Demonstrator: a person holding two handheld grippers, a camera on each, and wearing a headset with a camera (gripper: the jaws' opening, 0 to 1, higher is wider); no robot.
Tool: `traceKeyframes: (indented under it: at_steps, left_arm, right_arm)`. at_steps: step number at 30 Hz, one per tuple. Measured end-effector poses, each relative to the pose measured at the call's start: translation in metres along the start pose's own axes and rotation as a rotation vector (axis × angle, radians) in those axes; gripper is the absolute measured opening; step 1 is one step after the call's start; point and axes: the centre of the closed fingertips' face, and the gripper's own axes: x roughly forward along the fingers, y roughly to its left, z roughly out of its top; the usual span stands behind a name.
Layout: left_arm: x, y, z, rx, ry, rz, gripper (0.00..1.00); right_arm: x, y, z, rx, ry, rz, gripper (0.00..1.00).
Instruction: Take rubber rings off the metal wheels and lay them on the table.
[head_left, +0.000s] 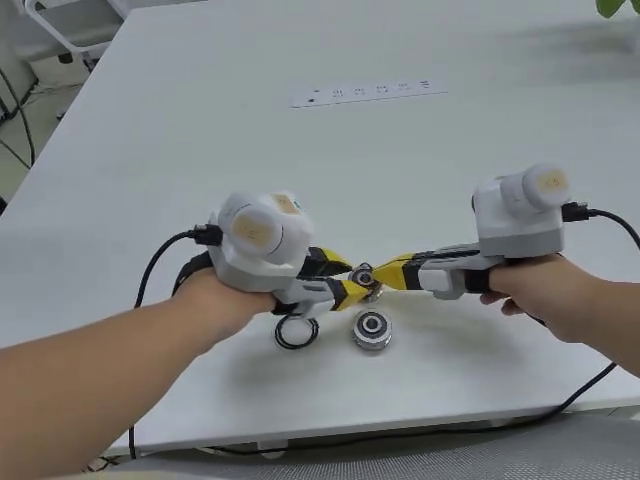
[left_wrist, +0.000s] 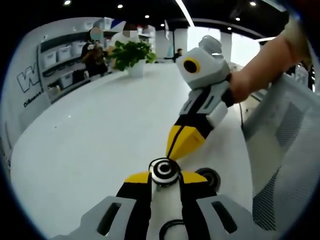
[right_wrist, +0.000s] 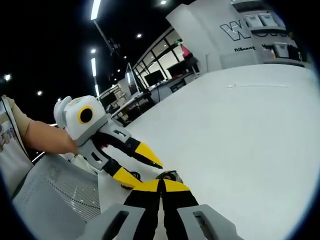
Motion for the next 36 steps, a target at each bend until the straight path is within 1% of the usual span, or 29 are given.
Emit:
traceKeyframes:
  at_steps: [3, 5, 11, 15, 17, 21, 26, 28, 36]
  left_arm:
    - [-0.008, 0.0, 0.001, 0.003, -0.011, 0.002, 0.3]
    - [-0.012, 0.003, -0.001, 0.003, -0.014, 0.002, 0.36]
    - [-0.027, 0.001, -0.002, 0.013, -0.028, 0.001, 0.47]
    - [-0.034, -0.002, -0.004, 0.02, -0.028, -0.005, 0.54]
    - [-0.037, -0.004, -0.004, 0.014, -0.038, -0.011, 0.58]
    - [-0.044, -0.009, -0.001, 0.014, -0.052, -0.018, 0.61]
    - [-0.052, -0.01, 0.001, 0.021, -0.063, -0.011, 0.67]
    - [-0.055, -0.011, 0.002, 0.014, -0.072, -0.014, 0.68]
    - [-0.067, -0.015, -0.003, 0.014, -0.072, -0.008, 0.73]
  right_arm:
    - [0.0, 0.001, 0.0, -0.002, -0.001, 0.0, 0.0]
    - [0.001, 0.001, 0.001, -0.002, -0.003, 0.002, 0.0]
    - [0.002, 0.004, 0.002, -0.004, -0.004, 0.01, 0.0]
    - [0.001, 0.004, 0.002, -0.003, -0.003, 0.01, 0.0]
    - [0.0, 0.004, 0.002, -0.003, -0.003, 0.012, 0.0]
    - [0.0, 0.005, 0.002, -0.003, -0.002, 0.013, 0.0]
    - [-0.001, 0.005, 0.002, -0.002, -0.001, 0.013, 0.0]
    - [0.0, 0.006, 0.002, -0.001, -0.002, 0.013, 0.0]
    - [0.001, 0.01, 0.003, -0.003, -0.004, 0.021, 0.0]
